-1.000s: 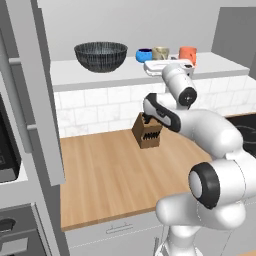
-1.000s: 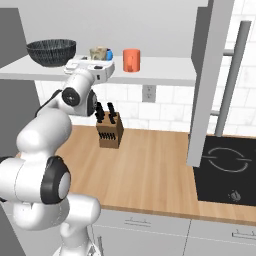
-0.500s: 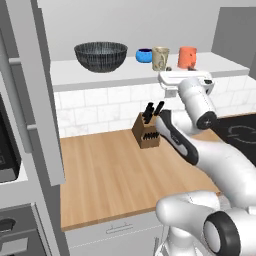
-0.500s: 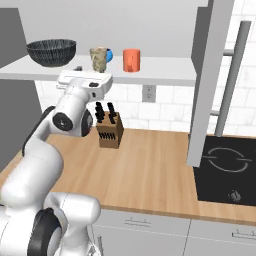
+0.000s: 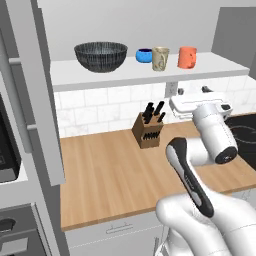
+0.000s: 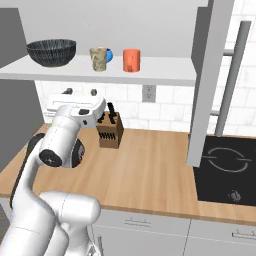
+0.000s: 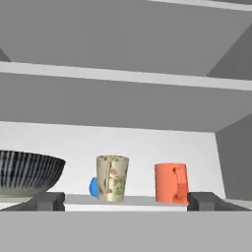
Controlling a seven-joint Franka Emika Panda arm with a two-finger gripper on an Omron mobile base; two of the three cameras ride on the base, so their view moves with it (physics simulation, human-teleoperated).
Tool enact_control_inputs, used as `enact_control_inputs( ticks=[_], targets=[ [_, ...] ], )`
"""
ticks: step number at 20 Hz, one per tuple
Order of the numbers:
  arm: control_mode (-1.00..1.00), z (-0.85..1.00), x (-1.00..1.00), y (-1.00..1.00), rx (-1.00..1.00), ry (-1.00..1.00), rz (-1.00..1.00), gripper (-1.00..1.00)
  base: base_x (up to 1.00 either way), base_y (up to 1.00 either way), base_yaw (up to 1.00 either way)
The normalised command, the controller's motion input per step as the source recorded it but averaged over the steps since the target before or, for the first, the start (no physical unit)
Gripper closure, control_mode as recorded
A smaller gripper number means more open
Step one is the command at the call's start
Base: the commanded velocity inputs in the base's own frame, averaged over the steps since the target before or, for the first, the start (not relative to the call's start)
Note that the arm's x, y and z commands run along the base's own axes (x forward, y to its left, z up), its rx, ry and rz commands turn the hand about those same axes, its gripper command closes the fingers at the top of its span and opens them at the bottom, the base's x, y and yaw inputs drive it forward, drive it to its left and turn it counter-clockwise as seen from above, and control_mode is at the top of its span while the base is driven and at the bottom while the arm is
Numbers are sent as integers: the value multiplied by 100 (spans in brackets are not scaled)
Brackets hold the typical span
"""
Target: Gather all objects into one cabinet and sort the glasses and bowls to opposite sides.
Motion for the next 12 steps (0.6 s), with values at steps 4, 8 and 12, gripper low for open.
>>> enact_control_inputs(
  ticks=[4, 8, 12],
  targets=[
    [-100, -2, -100, -58, -14, 7, 1, -100, 0, 0, 0],
    [-100, 11, -100, -80, -5, 12, 0, -100, 0, 0, 0],
    [-100, 11, -100, -66, -9, 19, -1, -100, 0, 0, 0]
  ],
)
